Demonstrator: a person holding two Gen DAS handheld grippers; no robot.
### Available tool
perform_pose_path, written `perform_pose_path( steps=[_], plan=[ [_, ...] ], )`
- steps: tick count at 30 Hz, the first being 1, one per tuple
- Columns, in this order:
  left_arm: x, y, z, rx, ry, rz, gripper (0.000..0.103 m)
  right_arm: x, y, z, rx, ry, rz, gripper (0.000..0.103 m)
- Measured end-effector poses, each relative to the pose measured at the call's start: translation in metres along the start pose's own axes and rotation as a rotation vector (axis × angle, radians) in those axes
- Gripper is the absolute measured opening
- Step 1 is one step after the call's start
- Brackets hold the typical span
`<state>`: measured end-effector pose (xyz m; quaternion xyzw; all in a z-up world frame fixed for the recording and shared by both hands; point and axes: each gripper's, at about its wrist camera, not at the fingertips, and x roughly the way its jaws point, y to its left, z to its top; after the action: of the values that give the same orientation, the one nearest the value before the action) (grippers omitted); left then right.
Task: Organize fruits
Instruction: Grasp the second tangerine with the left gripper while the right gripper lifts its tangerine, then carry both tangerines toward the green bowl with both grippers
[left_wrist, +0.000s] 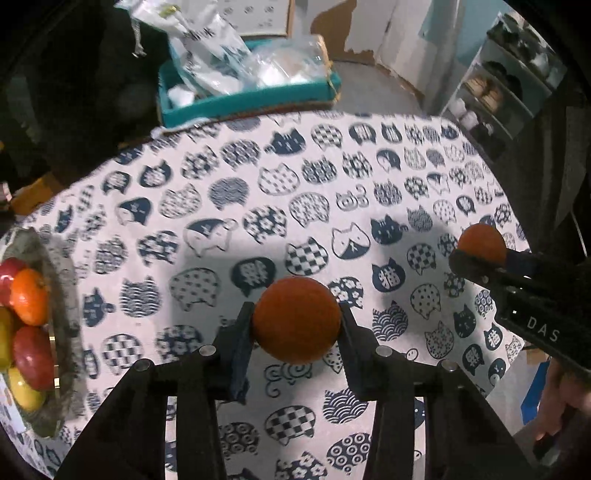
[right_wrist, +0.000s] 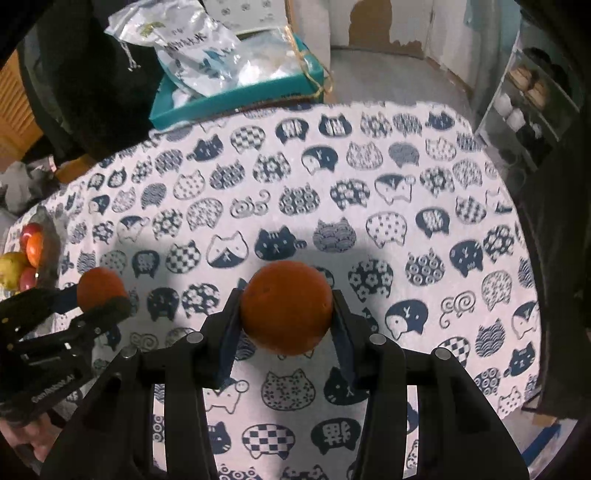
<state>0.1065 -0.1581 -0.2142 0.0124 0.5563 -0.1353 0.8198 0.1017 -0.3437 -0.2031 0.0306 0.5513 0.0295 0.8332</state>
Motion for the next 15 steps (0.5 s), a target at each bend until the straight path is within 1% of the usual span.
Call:
perform_pose_path(
  steps=[8, 15],
  plan=[
    [-0.039, 0.013, 0.002, -0.027, -0.079, 0.025, 0.043, -0.036, 0.02, 0.008, -0.066, -0.086, -0.014, 0.045],
    [-0.079, 0.027, -0.001, -0.041, -0.154, 0.055, 0.043, -0.064, 0.04, 0.012, -0.118, -0.155, 0.0, 0.045]
  ],
)
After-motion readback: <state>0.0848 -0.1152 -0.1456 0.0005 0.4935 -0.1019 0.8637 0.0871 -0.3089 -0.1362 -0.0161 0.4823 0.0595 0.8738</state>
